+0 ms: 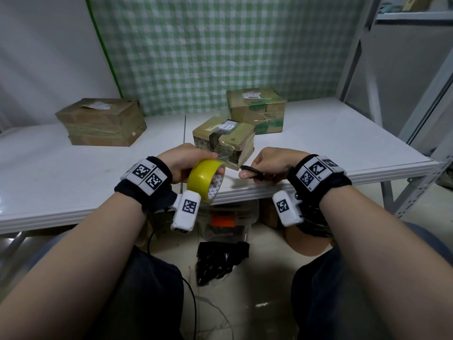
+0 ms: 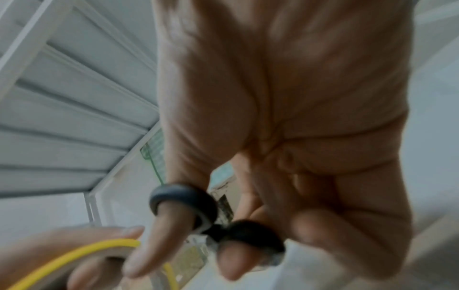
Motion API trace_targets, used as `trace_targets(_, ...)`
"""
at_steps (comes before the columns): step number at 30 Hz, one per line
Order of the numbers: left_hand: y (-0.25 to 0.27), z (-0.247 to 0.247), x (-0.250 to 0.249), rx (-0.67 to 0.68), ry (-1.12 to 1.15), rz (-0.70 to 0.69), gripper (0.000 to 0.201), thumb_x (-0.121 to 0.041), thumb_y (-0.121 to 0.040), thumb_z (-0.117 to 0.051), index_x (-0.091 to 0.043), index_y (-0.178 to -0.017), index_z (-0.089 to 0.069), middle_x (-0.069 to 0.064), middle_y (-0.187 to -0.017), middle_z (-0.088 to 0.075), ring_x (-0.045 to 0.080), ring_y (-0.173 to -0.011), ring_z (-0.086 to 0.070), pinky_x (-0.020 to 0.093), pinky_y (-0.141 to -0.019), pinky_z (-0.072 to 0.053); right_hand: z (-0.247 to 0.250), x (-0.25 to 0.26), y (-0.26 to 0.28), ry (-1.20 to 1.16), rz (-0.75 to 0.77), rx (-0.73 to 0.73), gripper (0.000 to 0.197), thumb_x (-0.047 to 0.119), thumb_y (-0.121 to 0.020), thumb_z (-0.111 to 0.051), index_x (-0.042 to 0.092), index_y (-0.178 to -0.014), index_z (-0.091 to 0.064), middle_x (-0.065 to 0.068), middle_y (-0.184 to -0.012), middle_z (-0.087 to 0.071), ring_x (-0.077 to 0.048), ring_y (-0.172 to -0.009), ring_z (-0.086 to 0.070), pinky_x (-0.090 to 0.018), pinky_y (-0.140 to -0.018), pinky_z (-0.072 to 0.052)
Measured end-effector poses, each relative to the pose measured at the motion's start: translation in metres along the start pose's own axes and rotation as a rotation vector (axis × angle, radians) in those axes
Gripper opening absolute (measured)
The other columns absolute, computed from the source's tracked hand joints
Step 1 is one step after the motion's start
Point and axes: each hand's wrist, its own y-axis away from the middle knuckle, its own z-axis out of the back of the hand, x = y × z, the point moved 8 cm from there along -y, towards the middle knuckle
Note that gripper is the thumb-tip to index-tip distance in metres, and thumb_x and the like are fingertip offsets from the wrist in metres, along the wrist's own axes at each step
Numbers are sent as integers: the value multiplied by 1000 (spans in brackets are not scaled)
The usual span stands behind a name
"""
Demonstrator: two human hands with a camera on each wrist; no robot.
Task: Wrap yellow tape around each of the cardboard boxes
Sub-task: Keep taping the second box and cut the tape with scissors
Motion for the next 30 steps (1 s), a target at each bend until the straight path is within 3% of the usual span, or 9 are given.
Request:
trace_targets(2, 2, 1, -1, 9, -38, 1, 19, -21, -103, -59, -2, -109, -60, 8, -69, -74, 17, -52, -67, 26, -50, -57, -3, 5, 4, 137, 22, 30, 45, 59, -87, -69, 15, -77, -74, 12, -52, -60, -3, -45, -45, -15, -47, -34)
trace_targets(6, 7, -3, -1, 27, -90, 15, 16, -18, -103, -58, -2, -105, -59, 7, -64, -73, 15, -49, -67, 24, -48, -57, -5, 11, 9, 152, 70, 109, 37, 45, -99, -59, 19, -74, -64, 16, -44, -56, 5, -39, -49, -9, -46, -32)
trace_targets(8, 9, -4, -1, 23, -94, 19, 16, -19, -103, -57, -3, -102, -59, 6, -63, -73, 14, -48, -66, 23, -47, -56, -5, 12, 9, 170, 81, 106, 38, 48, -98, -60, 21, -72, -64, 16, -43, -55, 6, -39, -48, -14, -51, -33)
trace_targets(13, 13, -4, -1, 26, -96, 29, 16, -20, -104, -55, -5, -100, -59, 5, -60, -71, 13, -45, -65, 23, -44, -54, -7, 6, 2, 121, 67, 111, 39, 54, -92, -66, 24, -67, -67, 15, -56, -62, 2, -42, -45, -24, -55, -30)
trace_targets(18, 15, -3, 0, 25, -114, 42, 20, -23, -105, -54, -7, -94, -58, 3, -57, -70, 11, -43, -64, 22, -42, -53, -9, 0, -5, 170, 64, 115, 45, 62, -88, -66, 21, -69, -71, 11, -51, -56, -12, -51, -35, -25, -56, -30)
trace_targets(21, 15, -2, 1, 40, -101, 56, 21, -25, -105, -54, -7, -95, -59, 4, -60, -71, 12, -45, -65, 23, -46, -55, -11, -4, -10, 229, 50, 104, 54, 72, -78, -68, 20, -70, -75, 7, -52, -52, -13, -55, -40, -27, -60, -33)
trace_targets(24, 16, -3, 1, 43, -104, 59, 19, -24, -104, -55, -6, -98, -59, 5, -60, -71, 13, -46, -65, 24, -47, -55, -8, -5, -10, 253, 45, 76, 54, 72, -79, -67, 19, -65, -71, 11, -46, -49, -12, -57, -43, -28, -62, -32)
trace_targets(27, 16, -1, 1, 47, -107, 57, 19, -21, -104, -56, -3, -100, -59, 7, -60, -71, 15, -45, -64, 25, -48, -55, 0, -11, -11, 322, 25, 4, 55, 73, -78, -67, 20, -64, -69, 5, -60, -57, -16, -70, -51, -30, -69, -37)
trace_targets(30, 16, 1, 1, 35, -120, 46, 22, -22, -104, -56, -4, -92, -60, 6, -59, -71, 13, -44, -64, 23, -46, -55, 1, -14, -12, 364, 15, 9, 61, 75, -75, -69, 14, -73, -71, -2, -78, -63, -19, -82, -55, -32, -76, -41)
